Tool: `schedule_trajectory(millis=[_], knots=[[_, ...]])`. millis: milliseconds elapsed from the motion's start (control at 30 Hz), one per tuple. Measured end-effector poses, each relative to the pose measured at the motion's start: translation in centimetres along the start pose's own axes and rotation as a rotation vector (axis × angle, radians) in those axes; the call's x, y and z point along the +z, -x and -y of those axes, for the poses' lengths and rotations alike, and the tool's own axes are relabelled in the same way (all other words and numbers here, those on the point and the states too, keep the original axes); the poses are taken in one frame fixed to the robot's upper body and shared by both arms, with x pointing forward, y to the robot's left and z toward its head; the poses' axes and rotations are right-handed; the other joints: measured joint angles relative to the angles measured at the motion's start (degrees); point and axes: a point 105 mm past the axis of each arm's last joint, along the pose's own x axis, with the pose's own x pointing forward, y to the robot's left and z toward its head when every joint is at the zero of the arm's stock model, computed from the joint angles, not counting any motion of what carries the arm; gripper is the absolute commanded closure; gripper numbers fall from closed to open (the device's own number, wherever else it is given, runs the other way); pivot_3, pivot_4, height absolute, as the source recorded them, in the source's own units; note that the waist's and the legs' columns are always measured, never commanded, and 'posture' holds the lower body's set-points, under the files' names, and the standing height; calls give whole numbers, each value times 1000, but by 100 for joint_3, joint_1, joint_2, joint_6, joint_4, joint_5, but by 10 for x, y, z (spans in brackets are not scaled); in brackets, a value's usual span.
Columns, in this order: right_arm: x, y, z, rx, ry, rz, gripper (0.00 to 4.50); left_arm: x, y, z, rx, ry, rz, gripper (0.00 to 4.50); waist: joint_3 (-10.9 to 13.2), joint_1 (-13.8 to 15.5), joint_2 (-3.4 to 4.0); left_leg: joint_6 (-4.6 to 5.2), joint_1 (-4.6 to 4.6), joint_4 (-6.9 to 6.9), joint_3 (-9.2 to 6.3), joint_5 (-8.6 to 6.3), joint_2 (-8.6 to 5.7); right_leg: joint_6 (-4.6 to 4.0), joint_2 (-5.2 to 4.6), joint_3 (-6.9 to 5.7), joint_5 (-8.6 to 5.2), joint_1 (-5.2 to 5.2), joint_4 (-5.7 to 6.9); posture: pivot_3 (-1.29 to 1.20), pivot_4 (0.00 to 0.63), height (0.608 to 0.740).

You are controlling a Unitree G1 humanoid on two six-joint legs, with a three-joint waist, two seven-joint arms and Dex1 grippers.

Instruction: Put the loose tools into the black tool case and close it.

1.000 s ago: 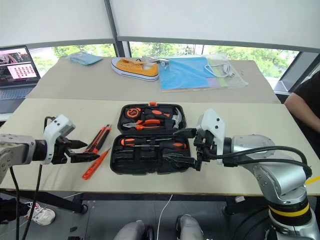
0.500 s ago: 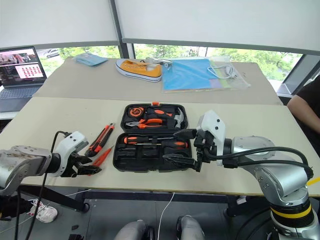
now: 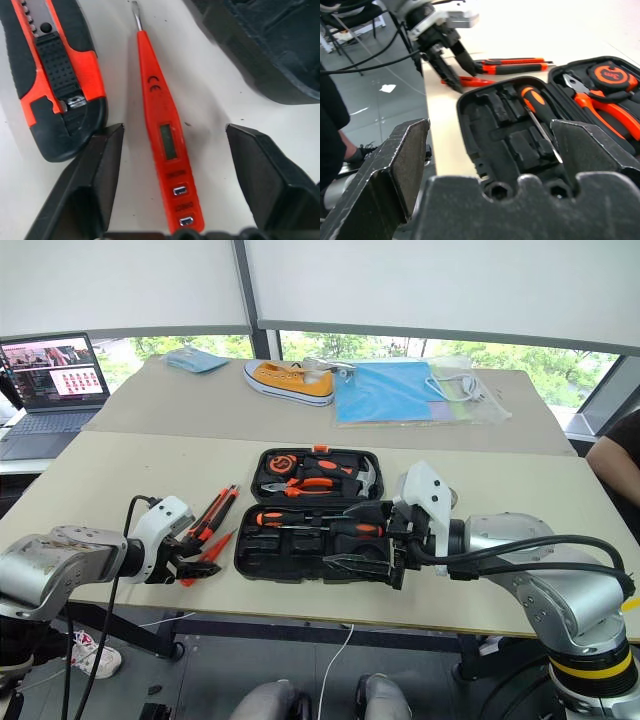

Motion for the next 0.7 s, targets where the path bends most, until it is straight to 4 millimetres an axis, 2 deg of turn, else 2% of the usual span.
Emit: schedule_trajectory(millis=[133, 167, 333, 433, 533, 633, 700], knots=[[-3, 3, -5, 18, -25, -8, 0, -1, 3, -7, 3, 33, 5, 3825, 1, -6, -4, 1, -5, 0, -1, 2, 2, 0, 1, -1, 0, -7, 2, 0, 150, 718], [-4, 4, -7, 25, -34, -9, 0, -1, 6, -8, 1, 37, 1, 4060, 4, -17, -8, 1, -10, 0, -2, 2, 2, 0, 2, -1, 0, -12, 1, 0, 150, 718], [-6, 11, -11, 29, -54, -22, 0, -1, 34, -18, -5, 28, -20, 4065, 17, -62, -30, 33, -19, -2, -2, 19, 8, -1, 10, -2, -1, -20, -11, 0, 150, 718], [-8, 13, -11, 20, -60, -28, 0, 21, 59, -20, -36, -23, 66, 4065, 17, -49, -30, 23, -22, -4, -3, 14, 6, -2, 8, -3, -1, -19, -23, 0, 150, 718], [-9, 13, -11, 16, -56, -27, 0, 40, 70, -15, -106, -78, 144, 4065, 18, -8, -30, 2, -28, -3, -4, 1, 0, -1, 3, -8, -1, -16, -30, 0, 150, 718], [-10, 12, -11, 19, -54, -27, 0, 60, 72, -5, -210, -306, 210, 4065, 18, -8, -30, 2, -29, -3, 2, 1, -2, -1, 3, -7, 0, -18, -31, 0, 150, 718], [-13, 11, -13, 24, -57, -33, 0, 74, 66, 5, -293, -441, 223, 4065, 17, 17, -30, 3, -31, -2, 1, 2, -3, -1, 4, -13, 0, -14, -31, 0, 150, 718]])
